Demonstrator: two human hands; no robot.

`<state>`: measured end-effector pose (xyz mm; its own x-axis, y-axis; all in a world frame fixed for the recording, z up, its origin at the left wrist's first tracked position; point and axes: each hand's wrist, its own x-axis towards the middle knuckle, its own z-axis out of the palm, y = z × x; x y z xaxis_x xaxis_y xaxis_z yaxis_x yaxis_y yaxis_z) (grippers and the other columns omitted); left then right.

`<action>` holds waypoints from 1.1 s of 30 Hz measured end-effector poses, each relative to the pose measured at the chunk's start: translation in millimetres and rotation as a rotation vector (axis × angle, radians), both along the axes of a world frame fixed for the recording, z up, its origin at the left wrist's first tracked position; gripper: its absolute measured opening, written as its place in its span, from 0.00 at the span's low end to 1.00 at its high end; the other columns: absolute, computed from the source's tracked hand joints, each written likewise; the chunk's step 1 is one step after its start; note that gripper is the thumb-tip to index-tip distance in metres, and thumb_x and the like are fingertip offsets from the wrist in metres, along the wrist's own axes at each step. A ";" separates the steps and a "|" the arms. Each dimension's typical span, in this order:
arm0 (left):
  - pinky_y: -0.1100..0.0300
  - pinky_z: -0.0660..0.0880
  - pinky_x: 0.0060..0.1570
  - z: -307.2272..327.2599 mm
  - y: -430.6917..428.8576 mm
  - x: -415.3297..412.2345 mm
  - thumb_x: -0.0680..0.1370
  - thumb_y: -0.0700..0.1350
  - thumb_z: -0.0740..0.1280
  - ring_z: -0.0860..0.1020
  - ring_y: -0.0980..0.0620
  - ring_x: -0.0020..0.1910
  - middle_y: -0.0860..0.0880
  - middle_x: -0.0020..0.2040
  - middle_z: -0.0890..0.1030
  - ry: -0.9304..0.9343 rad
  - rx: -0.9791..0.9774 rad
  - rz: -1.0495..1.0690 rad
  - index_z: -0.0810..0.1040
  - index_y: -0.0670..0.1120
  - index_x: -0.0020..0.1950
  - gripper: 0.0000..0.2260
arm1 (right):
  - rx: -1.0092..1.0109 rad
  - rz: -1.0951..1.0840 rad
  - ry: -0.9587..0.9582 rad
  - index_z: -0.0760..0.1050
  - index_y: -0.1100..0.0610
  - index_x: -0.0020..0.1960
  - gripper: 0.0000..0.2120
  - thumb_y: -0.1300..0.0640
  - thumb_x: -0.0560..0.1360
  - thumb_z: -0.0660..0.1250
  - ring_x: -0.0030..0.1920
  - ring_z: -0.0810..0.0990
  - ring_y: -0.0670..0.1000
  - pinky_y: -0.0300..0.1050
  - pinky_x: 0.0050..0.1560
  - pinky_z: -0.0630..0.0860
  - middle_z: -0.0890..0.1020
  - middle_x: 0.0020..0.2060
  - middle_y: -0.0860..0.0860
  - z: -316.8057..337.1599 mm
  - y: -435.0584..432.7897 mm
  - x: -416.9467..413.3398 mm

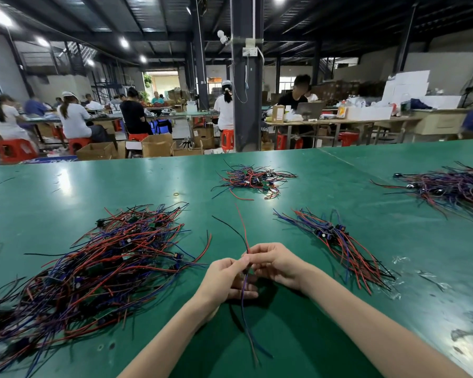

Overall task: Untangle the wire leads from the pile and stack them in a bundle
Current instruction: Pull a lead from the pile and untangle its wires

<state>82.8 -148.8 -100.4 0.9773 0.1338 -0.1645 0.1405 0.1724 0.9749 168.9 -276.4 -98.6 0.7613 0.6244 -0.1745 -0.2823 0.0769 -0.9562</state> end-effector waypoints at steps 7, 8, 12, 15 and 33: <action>0.55 0.79 0.28 -1.7 4.1 19.1 0.78 0.41 0.66 0.80 0.47 0.27 0.39 0.36 0.80 -0.016 0.049 0.143 0.72 0.36 0.44 0.09 | -0.075 -0.037 -0.067 0.78 0.61 0.38 0.06 0.70 0.70 0.70 0.25 0.73 0.43 0.33 0.25 0.70 0.78 0.29 0.52 5.3 12.0 15.8; 0.55 0.79 0.28 -2.3 3.5 19.9 0.78 0.42 0.66 0.80 0.47 0.27 0.39 0.36 0.80 -0.022 0.037 0.156 0.73 0.36 0.44 0.09 | -0.058 -0.055 -0.071 0.78 0.62 0.38 0.06 0.70 0.70 0.70 0.24 0.73 0.43 0.33 0.25 0.69 0.78 0.29 0.52 3.7 13.2 15.4; 0.54 0.80 0.31 -4.2 3.6 16.6 0.78 0.43 0.67 0.80 0.46 0.27 0.38 0.36 0.80 -0.043 0.015 0.203 0.74 0.35 0.43 0.11 | -0.010 -0.098 -0.082 0.78 0.62 0.37 0.06 0.70 0.70 0.70 0.23 0.71 0.44 0.34 0.23 0.67 0.80 0.29 0.54 -0.8 14.6 9.8; 0.57 0.79 0.31 -5.5 3.7 12.5 0.77 0.42 0.68 0.80 0.49 0.28 0.40 0.35 0.80 -0.069 -0.006 0.215 0.77 0.34 0.42 0.11 | 0.017 -0.114 -0.072 0.80 0.62 0.37 0.05 0.70 0.69 0.70 0.23 0.71 0.44 0.33 0.24 0.67 0.80 0.28 0.53 -2.2 13.1 6.0; 0.59 0.79 0.31 3.7 10.7 2.4 0.77 0.36 0.65 0.74 0.51 0.32 0.46 0.31 0.77 -0.034 -0.196 0.146 0.76 0.37 0.44 0.04 | 0.076 -0.083 -0.046 0.79 0.62 0.40 0.02 0.67 0.70 0.71 0.25 0.71 0.44 0.33 0.25 0.69 0.80 0.33 0.54 -2.3 11.9 -3.7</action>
<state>85.2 -138.1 -96.7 0.9553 0.2432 -0.1683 0.0675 0.3747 0.9247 165.2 -264.5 -100.9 0.8171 0.5689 -0.0931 -0.2281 0.1708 -0.9585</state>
